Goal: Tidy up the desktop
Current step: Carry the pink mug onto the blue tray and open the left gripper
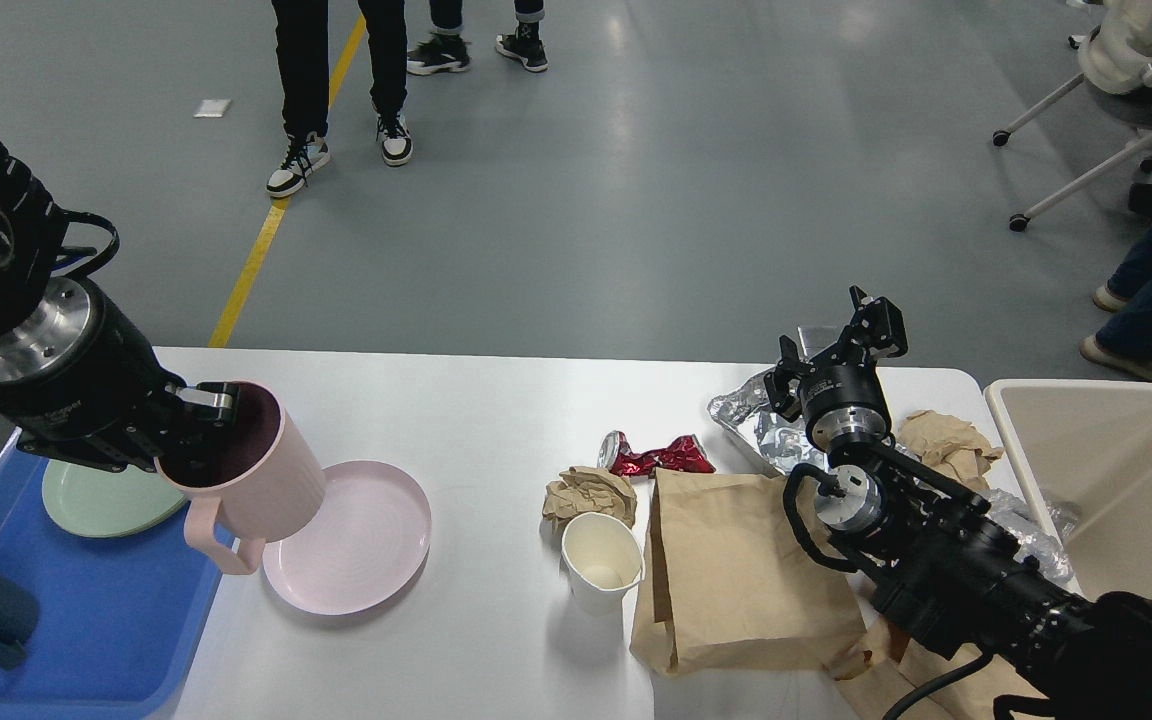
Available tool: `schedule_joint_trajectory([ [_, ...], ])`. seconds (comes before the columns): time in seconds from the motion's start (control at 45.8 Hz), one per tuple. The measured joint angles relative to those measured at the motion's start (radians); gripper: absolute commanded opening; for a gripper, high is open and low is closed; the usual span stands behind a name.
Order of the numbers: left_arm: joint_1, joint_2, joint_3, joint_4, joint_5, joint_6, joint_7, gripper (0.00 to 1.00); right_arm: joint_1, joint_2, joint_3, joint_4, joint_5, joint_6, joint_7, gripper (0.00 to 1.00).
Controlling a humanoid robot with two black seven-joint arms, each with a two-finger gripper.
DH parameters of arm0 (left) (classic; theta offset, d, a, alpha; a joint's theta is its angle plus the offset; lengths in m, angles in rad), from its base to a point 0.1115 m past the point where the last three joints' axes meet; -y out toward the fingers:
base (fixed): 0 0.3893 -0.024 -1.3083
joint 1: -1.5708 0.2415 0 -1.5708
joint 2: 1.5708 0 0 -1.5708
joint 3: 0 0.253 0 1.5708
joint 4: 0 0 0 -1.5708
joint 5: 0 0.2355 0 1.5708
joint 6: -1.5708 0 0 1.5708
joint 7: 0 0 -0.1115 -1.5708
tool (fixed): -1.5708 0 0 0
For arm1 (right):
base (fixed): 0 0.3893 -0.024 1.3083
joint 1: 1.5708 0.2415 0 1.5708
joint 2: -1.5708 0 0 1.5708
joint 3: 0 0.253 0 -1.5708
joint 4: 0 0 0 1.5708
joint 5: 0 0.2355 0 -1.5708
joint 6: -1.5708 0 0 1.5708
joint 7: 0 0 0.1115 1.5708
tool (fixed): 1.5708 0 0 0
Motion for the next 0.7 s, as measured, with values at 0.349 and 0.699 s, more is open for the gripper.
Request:
schedule_joint_trajectory([
  [0.349,0.485,0.375,-0.114,0.289,0.323,0.116,0.006,0.00,0.000,0.000,0.000,0.000,0.000,0.000,0.000,1.00],
  [0.699,0.934,0.486,-0.403,0.653,0.437,0.124,0.015,0.00,0.000,0.000,0.000,0.000,0.000,0.000,0.000,1.00],
])
